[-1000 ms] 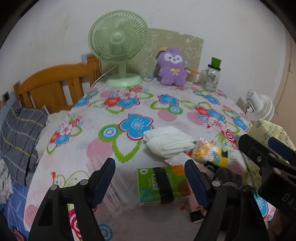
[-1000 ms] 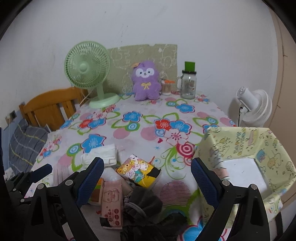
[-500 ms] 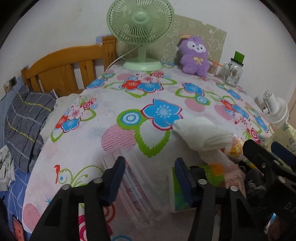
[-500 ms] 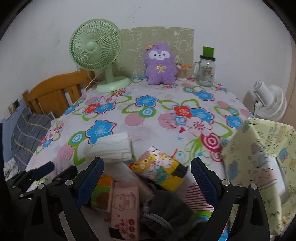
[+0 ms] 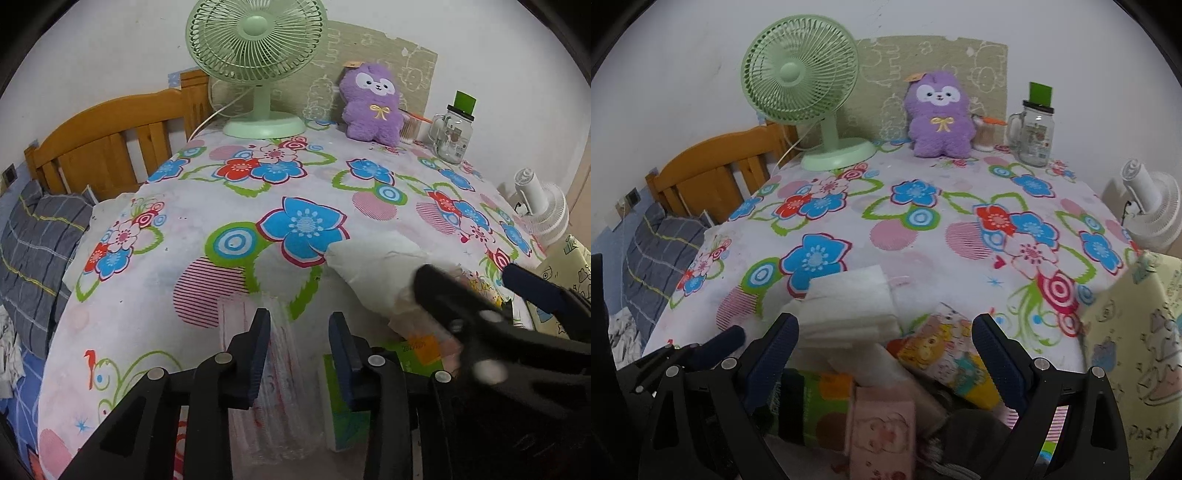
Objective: Organize soft objects
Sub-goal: 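Move left gripper to the clear straw bag while right gripper reaches the white cloth, then close left gripper on the clear straw bag while right gripper grips the white cloth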
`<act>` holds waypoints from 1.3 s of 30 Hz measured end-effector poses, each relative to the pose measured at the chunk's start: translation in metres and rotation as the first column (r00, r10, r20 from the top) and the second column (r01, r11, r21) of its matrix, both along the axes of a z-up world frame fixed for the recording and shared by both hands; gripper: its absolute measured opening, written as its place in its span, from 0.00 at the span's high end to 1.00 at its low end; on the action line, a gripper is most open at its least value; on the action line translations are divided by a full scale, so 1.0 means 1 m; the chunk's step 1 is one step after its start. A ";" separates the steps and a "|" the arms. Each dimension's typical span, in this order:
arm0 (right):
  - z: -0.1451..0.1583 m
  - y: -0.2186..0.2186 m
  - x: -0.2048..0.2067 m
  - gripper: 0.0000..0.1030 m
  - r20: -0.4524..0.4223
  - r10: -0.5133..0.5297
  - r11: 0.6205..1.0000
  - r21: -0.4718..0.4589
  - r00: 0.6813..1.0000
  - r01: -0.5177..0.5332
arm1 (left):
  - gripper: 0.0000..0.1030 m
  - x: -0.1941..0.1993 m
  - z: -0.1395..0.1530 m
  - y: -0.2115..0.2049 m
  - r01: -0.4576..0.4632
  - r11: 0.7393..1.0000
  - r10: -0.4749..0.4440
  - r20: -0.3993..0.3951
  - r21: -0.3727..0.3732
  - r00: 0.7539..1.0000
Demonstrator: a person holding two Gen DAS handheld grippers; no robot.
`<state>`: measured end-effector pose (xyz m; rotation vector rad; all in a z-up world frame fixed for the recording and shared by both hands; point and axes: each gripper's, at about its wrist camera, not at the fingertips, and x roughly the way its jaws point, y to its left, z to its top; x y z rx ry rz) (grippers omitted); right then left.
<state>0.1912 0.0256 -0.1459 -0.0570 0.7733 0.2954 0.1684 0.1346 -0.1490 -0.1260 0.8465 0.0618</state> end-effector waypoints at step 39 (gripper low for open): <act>0.000 0.004 -0.004 0.88 -0.034 0.056 0.998 -0.005 0.998 -0.056 | 1.00 -0.010 0.015 -0.017 -0.001 0.999 -0.002 0.058 0.042 0.998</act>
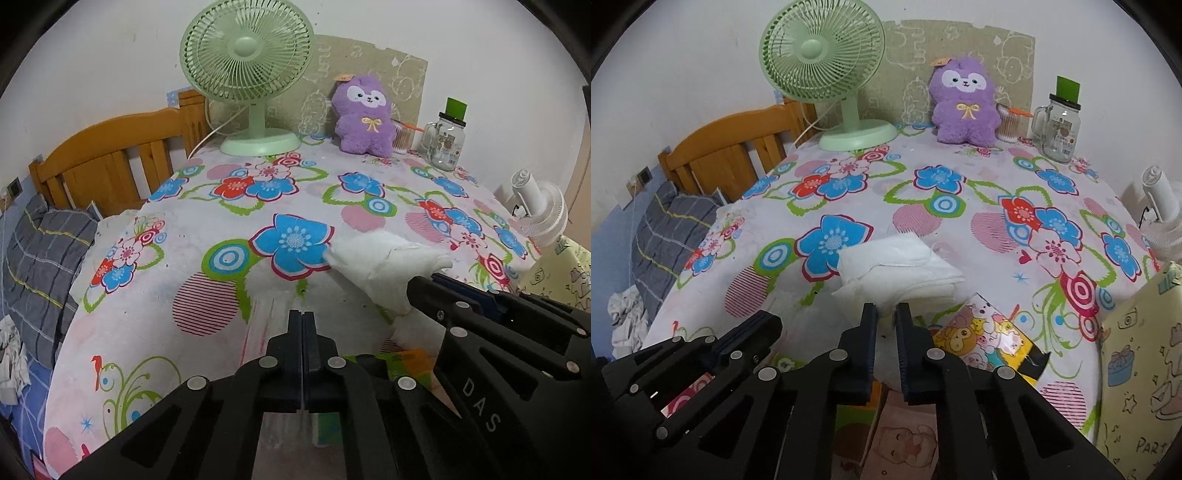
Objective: Organize soft objects
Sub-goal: 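Close left gripper on the clear straw bag while right gripper grips the white cloth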
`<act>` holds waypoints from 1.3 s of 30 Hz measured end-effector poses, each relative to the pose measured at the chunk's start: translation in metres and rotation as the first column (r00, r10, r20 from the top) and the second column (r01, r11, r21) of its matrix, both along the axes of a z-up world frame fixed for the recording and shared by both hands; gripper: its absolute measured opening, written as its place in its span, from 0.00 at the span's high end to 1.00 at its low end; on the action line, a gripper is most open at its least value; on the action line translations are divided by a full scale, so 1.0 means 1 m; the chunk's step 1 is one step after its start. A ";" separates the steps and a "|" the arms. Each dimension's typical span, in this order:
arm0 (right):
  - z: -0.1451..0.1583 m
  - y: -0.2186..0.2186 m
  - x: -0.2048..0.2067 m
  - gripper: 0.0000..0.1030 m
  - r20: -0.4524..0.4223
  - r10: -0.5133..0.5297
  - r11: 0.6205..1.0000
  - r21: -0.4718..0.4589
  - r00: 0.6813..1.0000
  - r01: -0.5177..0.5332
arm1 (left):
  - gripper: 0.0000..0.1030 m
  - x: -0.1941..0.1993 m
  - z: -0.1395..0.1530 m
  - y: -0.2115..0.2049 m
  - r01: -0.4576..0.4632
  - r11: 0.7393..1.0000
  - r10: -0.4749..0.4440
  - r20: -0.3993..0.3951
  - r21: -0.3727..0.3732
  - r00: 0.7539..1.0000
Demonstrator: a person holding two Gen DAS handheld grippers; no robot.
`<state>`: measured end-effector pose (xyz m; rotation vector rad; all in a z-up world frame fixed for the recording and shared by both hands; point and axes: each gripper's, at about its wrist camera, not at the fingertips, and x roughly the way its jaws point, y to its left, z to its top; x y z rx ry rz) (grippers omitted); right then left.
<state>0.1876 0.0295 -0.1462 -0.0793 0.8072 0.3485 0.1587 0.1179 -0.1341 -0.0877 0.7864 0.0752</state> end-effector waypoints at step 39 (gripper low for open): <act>0.011 -0.003 -0.029 0.91 0.045 -0.030 1.000 -0.005 0.999 0.030 | 0.44 -0.009 -0.002 0.018 -0.065 0.998 0.065 -0.022 0.005 0.998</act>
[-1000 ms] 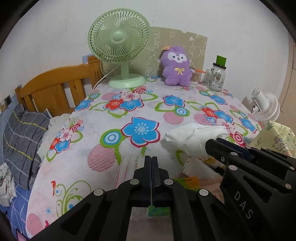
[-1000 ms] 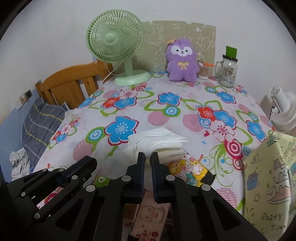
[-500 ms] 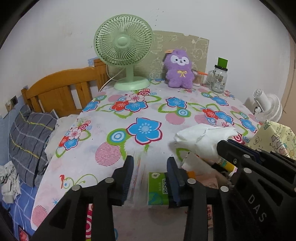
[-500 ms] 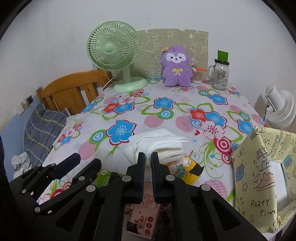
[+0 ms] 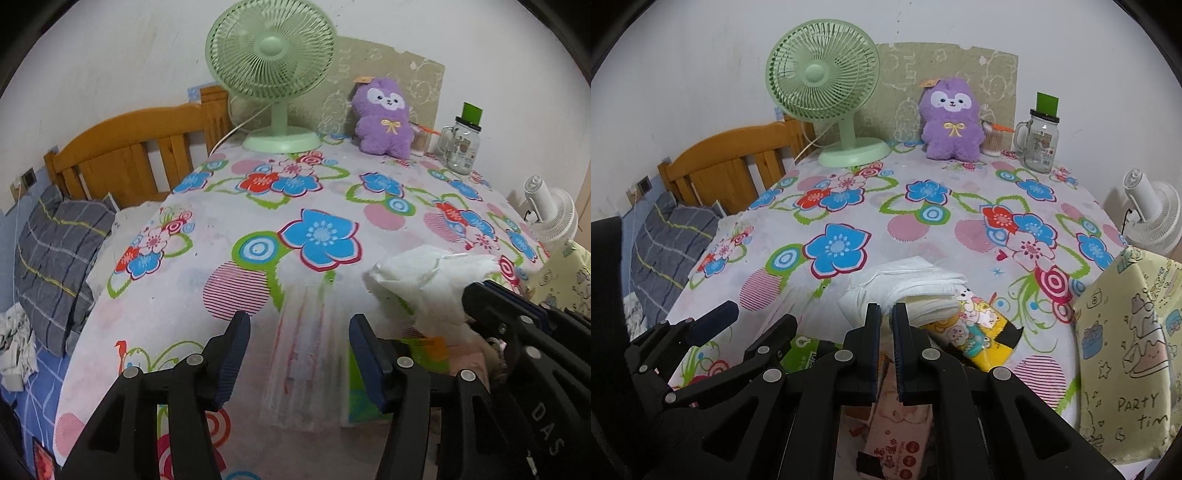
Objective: Organize soft objects
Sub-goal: 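Close left gripper on the clear straw bag while right gripper grips the white cloth, then lift the clear bag with left gripper while right gripper lifts the white cloth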
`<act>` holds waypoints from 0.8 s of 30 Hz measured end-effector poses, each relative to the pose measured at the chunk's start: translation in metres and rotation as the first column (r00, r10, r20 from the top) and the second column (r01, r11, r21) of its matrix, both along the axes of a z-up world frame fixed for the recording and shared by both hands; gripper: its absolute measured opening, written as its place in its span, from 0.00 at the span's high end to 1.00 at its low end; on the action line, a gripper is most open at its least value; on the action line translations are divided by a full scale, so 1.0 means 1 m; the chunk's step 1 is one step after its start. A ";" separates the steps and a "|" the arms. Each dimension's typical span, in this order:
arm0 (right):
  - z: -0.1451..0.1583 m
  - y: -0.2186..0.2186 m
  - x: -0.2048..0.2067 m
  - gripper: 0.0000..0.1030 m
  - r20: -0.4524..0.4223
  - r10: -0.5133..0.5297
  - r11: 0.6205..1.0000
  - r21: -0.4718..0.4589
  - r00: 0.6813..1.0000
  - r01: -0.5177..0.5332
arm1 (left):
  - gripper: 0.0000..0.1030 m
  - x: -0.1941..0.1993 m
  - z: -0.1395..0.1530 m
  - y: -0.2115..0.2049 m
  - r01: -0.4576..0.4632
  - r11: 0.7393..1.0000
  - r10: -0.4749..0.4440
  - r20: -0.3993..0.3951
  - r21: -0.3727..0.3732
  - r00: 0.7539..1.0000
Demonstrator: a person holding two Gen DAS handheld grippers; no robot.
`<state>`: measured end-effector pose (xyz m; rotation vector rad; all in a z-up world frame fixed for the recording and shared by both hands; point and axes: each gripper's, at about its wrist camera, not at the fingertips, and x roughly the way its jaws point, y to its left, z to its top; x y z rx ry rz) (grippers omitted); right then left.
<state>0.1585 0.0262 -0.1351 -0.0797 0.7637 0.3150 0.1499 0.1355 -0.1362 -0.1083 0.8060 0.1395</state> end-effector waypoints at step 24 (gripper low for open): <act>0.002 -0.003 0.008 0.91 -0.002 -0.015 1.000 0.006 1.000 0.015 | 0.84 0.008 0.006 -0.012 0.058 0.998 -0.058 0.007 -0.010 0.998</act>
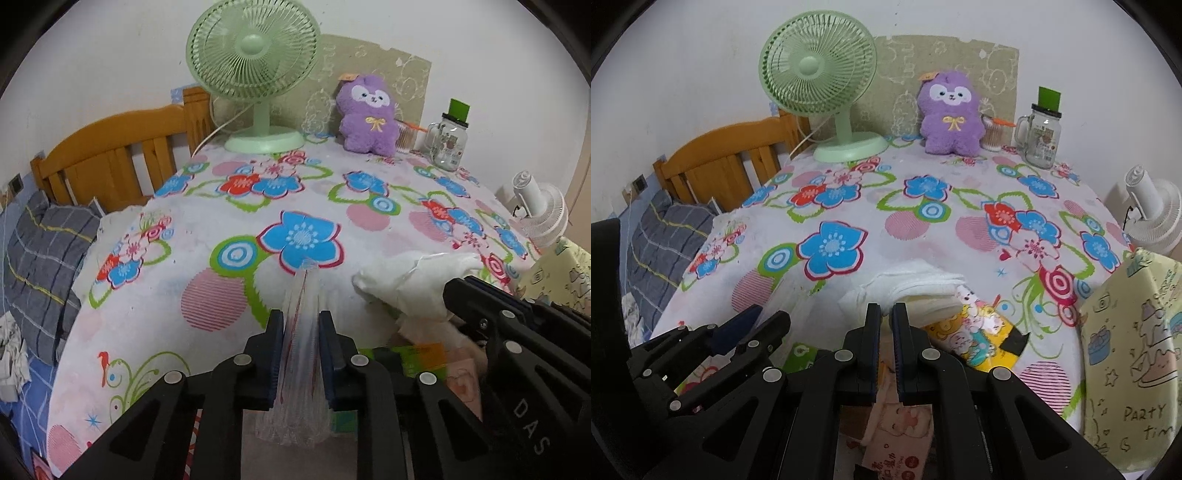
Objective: Organize soft objects
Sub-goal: 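Lift the clear bag with left gripper while right gripper lifts the white cloth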
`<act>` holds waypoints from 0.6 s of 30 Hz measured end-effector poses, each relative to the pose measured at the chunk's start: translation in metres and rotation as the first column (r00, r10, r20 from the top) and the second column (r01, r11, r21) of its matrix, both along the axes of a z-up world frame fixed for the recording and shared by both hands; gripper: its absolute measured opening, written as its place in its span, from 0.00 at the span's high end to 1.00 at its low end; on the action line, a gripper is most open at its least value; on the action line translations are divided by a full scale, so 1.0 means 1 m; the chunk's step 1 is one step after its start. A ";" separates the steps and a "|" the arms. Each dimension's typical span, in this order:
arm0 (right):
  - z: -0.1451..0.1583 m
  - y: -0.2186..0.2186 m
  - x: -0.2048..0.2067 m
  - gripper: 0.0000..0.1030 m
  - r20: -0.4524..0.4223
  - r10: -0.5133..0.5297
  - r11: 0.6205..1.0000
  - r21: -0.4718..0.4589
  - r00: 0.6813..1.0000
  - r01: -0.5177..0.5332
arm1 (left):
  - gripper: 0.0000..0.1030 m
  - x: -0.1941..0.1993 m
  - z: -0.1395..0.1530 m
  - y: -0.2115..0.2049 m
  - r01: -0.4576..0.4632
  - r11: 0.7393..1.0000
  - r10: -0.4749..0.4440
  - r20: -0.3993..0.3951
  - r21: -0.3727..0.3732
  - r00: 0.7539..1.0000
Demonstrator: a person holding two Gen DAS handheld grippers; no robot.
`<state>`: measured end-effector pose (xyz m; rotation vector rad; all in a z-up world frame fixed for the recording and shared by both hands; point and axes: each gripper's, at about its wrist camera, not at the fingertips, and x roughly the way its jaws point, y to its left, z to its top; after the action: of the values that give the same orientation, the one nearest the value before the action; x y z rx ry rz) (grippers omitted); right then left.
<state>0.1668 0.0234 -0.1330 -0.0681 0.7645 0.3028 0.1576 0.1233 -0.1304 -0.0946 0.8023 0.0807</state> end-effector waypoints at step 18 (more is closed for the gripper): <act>0.046 -0.046 -0.035 0.97 0.091 -0.017 0.998 0.062 0.996 0.011 | 0.84 -0.031 0.045 -0.043 0.032 0.999 -0.034 0.088 0.025 0.996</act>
<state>0.1320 -0.0222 -0.0871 -0.0184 0.6646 0.3078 0.1262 0.0803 -0.0854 -0.0618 0.7144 0.0545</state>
